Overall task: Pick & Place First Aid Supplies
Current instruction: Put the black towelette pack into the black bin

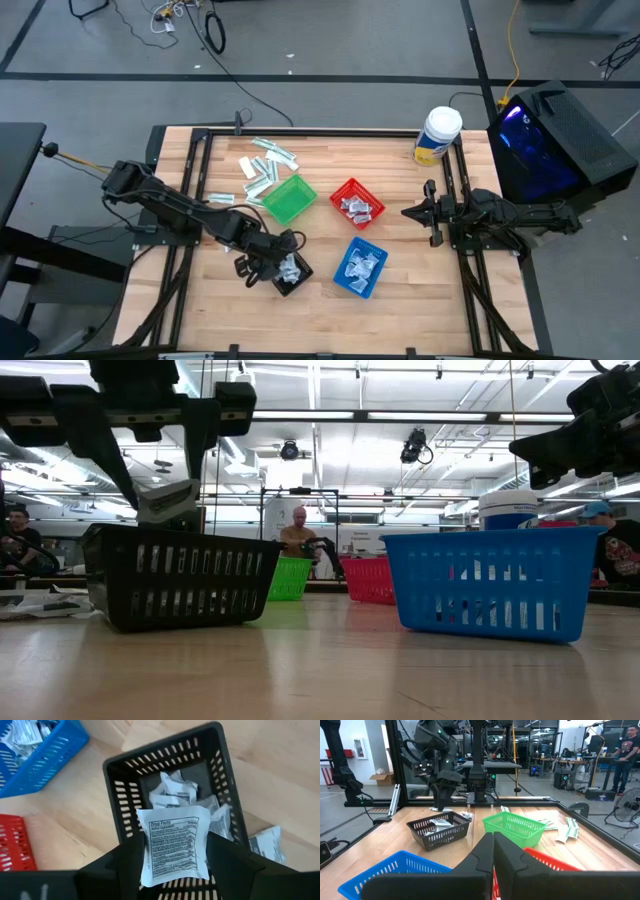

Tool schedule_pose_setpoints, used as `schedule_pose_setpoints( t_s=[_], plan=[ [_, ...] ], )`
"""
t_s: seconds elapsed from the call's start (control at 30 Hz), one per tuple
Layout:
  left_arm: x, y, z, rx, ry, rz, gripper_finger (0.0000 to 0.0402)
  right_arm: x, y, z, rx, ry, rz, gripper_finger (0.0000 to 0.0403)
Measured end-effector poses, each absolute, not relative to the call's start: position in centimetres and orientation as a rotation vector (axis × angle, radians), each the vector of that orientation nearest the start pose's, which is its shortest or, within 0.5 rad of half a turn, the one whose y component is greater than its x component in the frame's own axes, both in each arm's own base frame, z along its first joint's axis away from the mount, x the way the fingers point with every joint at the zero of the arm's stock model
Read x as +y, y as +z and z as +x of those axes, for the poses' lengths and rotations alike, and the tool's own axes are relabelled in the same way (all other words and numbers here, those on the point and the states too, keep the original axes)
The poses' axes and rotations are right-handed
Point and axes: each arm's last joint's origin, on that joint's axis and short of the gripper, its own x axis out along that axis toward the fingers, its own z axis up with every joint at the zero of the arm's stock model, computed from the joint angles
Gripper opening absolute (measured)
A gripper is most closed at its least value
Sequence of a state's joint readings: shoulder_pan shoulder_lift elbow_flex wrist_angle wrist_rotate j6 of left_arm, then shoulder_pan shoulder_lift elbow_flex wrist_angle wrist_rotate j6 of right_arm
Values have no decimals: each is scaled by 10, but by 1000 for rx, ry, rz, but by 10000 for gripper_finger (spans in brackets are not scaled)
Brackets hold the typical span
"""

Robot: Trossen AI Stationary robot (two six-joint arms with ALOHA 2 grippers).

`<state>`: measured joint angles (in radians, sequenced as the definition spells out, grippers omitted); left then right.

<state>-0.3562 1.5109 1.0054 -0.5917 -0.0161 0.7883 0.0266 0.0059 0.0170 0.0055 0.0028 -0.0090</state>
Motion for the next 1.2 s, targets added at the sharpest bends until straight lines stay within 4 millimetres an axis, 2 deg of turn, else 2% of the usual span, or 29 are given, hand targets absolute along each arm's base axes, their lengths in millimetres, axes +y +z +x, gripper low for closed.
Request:
schedule_pose_setpoints(
  t_s=[0.97, 1.2],
  plan=[
    [-101, 213, 277, 922, -693, 856, 214, 3, 169, 97, -17, 24, -9, 13],
    [-101, 213, 276, 928, -682, 835, 254, 3, 169, 97, -17, 24, -9, 13]
  ],
)
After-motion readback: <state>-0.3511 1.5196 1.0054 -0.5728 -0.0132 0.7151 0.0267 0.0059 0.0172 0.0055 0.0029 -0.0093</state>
